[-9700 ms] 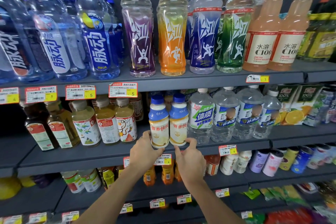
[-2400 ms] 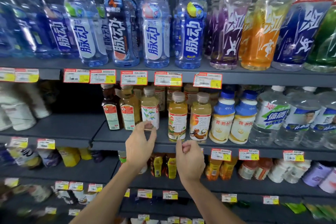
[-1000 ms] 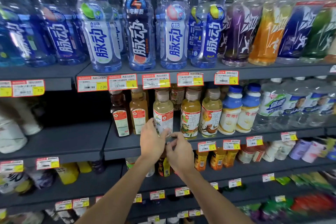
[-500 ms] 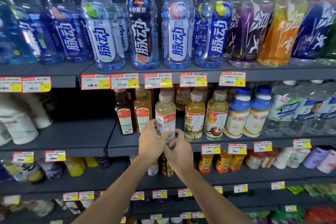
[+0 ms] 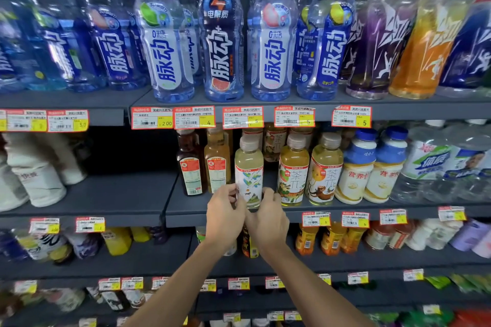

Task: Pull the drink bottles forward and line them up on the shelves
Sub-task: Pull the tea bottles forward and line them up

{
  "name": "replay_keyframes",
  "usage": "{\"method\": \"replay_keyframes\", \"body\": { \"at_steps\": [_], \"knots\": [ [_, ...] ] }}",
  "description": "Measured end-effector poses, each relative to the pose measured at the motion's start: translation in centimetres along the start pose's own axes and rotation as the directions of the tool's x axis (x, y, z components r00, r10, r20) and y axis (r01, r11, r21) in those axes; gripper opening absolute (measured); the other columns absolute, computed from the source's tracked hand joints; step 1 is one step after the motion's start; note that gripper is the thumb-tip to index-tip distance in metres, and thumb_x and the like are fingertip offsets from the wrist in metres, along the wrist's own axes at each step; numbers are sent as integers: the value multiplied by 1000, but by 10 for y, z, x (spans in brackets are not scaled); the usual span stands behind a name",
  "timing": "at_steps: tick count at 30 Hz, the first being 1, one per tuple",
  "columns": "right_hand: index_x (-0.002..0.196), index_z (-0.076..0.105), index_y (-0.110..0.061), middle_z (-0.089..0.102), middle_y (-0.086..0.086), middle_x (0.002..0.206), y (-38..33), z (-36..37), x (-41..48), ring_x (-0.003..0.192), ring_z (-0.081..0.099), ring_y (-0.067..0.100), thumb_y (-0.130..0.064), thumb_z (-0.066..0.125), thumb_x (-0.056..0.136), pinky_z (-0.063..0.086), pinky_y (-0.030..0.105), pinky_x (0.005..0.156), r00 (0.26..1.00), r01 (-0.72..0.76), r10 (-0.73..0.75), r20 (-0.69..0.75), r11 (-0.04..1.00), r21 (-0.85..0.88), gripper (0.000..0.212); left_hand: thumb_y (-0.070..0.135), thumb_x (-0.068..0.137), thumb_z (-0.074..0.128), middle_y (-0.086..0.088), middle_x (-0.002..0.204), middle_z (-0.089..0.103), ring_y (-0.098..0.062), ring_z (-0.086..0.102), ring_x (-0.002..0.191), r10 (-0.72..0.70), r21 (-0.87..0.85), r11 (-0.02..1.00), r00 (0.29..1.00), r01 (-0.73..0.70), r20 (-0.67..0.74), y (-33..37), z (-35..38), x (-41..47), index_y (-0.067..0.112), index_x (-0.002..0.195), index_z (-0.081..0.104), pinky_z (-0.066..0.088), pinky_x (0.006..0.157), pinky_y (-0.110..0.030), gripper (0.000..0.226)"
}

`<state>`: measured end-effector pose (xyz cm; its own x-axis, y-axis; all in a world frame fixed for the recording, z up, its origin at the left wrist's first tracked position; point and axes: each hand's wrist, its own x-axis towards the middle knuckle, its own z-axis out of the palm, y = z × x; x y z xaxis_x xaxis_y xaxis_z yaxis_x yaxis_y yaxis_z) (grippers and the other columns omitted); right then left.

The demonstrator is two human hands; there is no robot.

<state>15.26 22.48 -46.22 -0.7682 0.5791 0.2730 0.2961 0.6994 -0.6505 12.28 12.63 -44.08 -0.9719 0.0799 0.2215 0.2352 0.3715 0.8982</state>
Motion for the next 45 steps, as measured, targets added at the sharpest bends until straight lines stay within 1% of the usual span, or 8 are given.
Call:
{"method": "replay_keyframes", "body": {
  "at_steps": [3, 7, 12, 17, 19, 25, 34, 45],
  "knots": [
    [134, 47, -22, 49, 2, 120, 4, 2, 0, 98, 63, 25, -68, 52, 88, 40, 33, 68, 1000, 26, -26, 7, 998, -55, 65, 18, 95, 60, 7, 111, 65, -3, 61, 96, 1, -6, 1000, 999, 0, 40, 1, -4, 5, 26, 122, 58, 48, 77, -13, 28],
    [139, 48, -19, 54, -1, 127, 8, 2, -5, 108, 61, 22, -61, 56, 92, 49, 35, 81, 999, 20, -15, -38, 992, 122, 63, 22, 93, 62, 9, 104, 66, -7, 62, 93, 56, 29, 998, 992, -60, 110, 2, -1, 8, 31, 106, 57, 52, 78, -23, 17],
    [143, 46, -20, 54, -1, 129, 10, -2, -7, 107, 61, 21, -57, 57, 92, 51, 36, 82, 998, 35, -29, -63, 995, 98, 64, 25, 95, 62, 4, 117, 58, -14, 56, 106, 85, 116, 988, 986, -102, 141, -3, 5, 4, 23, 131, 58, 50, 93, -31, 37],
    [135, 46, -22, 50, -4, 124, 4, 0, -17, 95, 65, 20, -64, 58, 89, 52, 36, 73, 990, -62, 73, -122, 993, 98, 62, 21, 97, 60, 7, 114, 57, -4, 55, 97, 104, 129, 984, 984, -123, 146, -2, 5, 1, 26, 132, 61, 43, 80, -9, 35],
    [124, 44, -26, 50, -7, 119, -2, 1, -22, 91, 65, 17, -68, 63, 82, 51, 35, 70, 982, -95, 119, -150, 984, 154, 63, 20, 97, 60, 9, 114, 59, -2, 57, 98, 59, 94, 993, 995, -67, 78, -5, 0, 1, 25, 133, 60, 44, 80, -9, 36],
    [122, 42, -23, 49, -3, 119, -8, 6, -20, 98, 65, 22, -61, 74, 78, 36, 31, 67, 961, -234, 250, -122, 964, 129, 66, 43, 86, 72, -1, 111, 63, -24, 57, 109, -75, 252, 954, 939, 166, -334, -9, -14, 18, 12, 125, 55, 50, 89, -45, 52],
    [126, 43, -23, 52, -4, 121, 0, 2, -15, 98, 65, 21, -60, 67, 83, 35, 32, 69, 970, -198, 209, -121, 976, 92, 62, 68, 77, 68, -12, 116, 58, -30, 52, 108, -166, 479, 781, 872, 401, -460, 0, 26, 28, 7, 123, 49, 37, 89, -41, 78],
    [120, 43, -25, 53, -6, 116, 8, -3, -17, 91, 65, 18, -61, 66, 84, 39, 32, 68, 978, -166, 178, -112, 980, 109, 56, 56, 79, 74, -15, 116, 59, -34, 51, 108, -186, 395, 820, 846, 414, -499, -4, 33, 34, 7, 119, 52, 34, 89, -45, 67]
  ]
}}
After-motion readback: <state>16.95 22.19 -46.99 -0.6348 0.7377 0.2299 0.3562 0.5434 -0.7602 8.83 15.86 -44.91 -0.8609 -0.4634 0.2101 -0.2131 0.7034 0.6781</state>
